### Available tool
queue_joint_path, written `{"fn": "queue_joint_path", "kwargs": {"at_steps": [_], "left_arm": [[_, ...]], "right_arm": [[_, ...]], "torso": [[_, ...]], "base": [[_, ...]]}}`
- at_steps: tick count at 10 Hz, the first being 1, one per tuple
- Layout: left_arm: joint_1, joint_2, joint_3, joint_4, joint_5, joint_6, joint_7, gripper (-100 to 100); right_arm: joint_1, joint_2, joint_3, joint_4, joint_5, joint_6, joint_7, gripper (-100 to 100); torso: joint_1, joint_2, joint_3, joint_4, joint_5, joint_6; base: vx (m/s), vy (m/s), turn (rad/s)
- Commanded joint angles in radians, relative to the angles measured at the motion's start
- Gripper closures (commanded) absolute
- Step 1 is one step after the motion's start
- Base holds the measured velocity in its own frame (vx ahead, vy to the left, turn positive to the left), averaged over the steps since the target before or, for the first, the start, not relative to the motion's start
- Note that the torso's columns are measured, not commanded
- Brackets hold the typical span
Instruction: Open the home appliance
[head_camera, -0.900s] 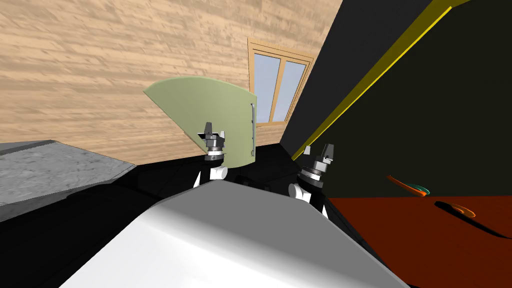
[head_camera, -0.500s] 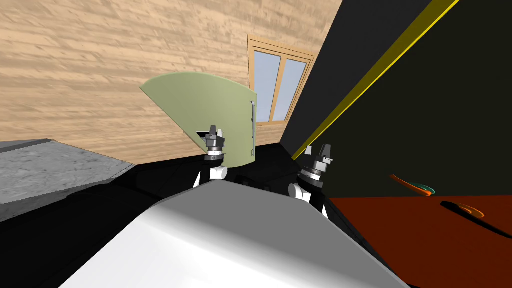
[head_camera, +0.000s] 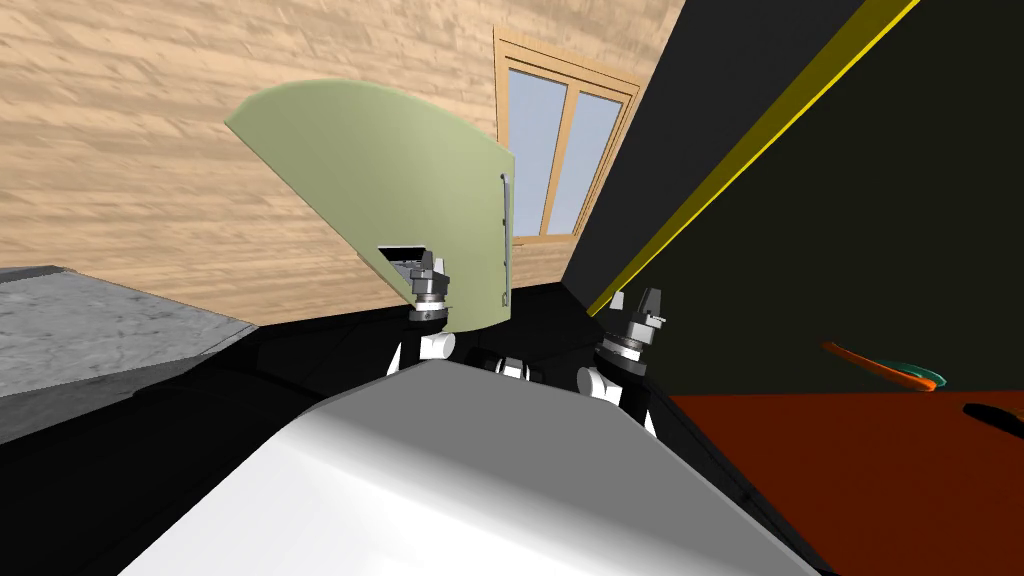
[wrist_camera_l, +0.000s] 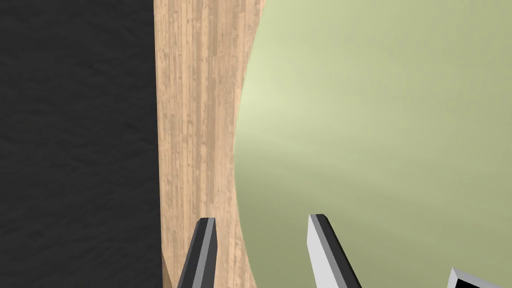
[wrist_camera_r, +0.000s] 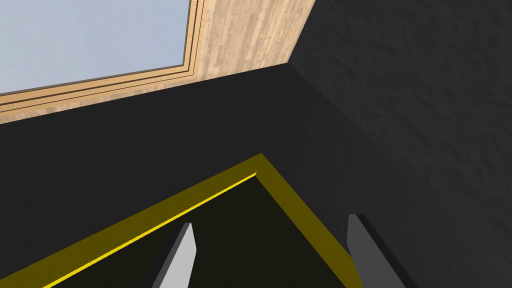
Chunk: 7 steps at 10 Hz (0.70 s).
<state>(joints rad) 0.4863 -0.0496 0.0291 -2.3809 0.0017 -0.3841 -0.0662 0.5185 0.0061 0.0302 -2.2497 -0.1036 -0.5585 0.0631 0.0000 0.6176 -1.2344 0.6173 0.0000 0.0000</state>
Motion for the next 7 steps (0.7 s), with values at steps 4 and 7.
{"fn": "queue_joint_path", "kwargs": {"at_steps": [4,7], "left_arm": [[-0.018,0.123,0.018,-0.015,0.018,0.06,0.005,-100],[-0.036,0.195,0.036,-0.028,0.037,0.123,0.009,-100]], "right_arm": [[0.0,0.0,0.0,0.001,0.0,0.0,0.0,0],[0.0,0.0,0.0,0.001,0.0,0.0,0.0,0]], "torso": [[0.0,0.119,-0.241,0.119,0.0,0.0],[0.0,0.12,-0.242,0.121,0.0,0.0]], "base": [[0.004,0.007,-0.024],[0.004,0.015,-0.041]]}}
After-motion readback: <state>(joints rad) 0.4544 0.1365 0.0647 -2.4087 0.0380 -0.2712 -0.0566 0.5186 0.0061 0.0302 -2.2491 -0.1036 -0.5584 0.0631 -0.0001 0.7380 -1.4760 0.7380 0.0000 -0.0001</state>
